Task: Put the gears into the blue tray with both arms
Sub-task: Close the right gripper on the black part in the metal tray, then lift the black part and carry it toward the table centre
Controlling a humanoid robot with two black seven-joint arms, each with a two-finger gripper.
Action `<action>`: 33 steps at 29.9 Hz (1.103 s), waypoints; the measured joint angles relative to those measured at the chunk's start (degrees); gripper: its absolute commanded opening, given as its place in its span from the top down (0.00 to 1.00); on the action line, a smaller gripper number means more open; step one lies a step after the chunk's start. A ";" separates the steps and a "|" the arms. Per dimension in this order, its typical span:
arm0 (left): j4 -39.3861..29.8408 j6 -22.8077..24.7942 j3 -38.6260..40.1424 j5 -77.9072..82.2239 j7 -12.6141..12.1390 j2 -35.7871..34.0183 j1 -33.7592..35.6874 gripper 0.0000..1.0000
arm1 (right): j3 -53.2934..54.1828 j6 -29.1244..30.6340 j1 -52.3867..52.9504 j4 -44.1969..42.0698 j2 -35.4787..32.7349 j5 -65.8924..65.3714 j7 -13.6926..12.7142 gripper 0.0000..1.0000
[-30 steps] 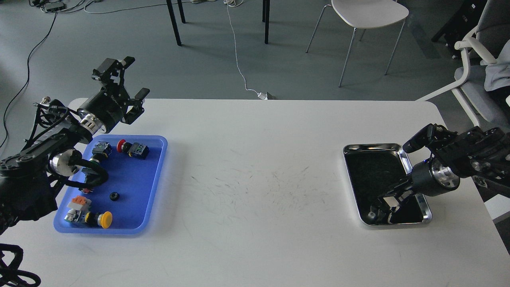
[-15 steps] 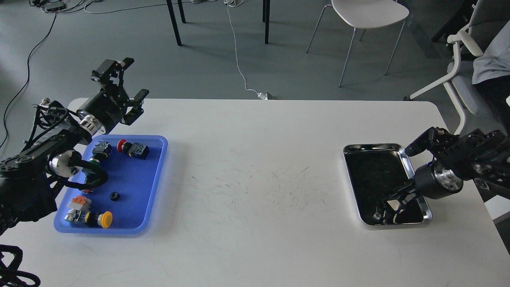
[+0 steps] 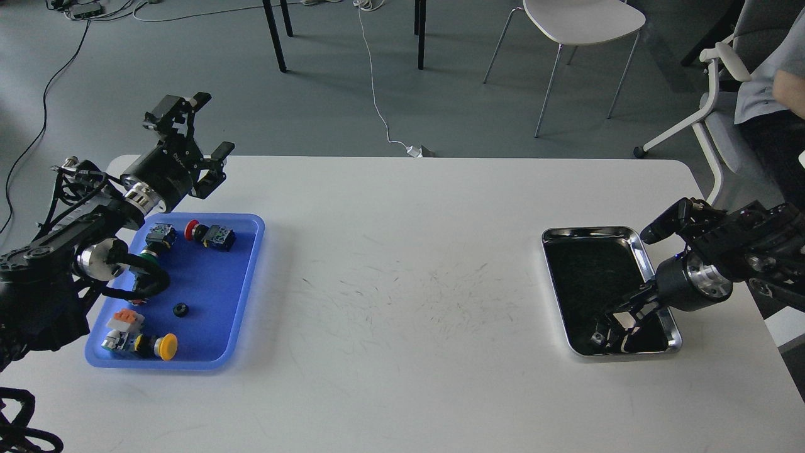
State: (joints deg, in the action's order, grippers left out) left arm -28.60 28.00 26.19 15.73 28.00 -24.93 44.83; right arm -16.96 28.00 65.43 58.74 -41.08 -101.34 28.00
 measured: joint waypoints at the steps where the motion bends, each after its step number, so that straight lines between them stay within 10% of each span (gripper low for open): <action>1: 0.00 0.00 0.00 0.00 0.00 -0.02 0.00 0.01 | 0.00 0.00 -0.03 -0.28 0.35 0.00 0.00 0.51; 11: 0.01 0.00 0.00 0.00 0.00 -0.27 0.00 0.01 | 0.13 0.00 -0.34 -1.95 2.32 0.09 0.00 0.53; 33: 0.04 0.00 0.00 0.00 0.00 -0.38 -0.08 0.01 | -0.48 0.04 0.51 -1.08 2.33 0.08 0.03 0.97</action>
State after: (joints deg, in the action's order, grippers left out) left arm -28.56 28.00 26.19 15.73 28.00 -25.31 44.74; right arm -17.44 28.04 65.94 57.66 -38.75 -101.27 28.03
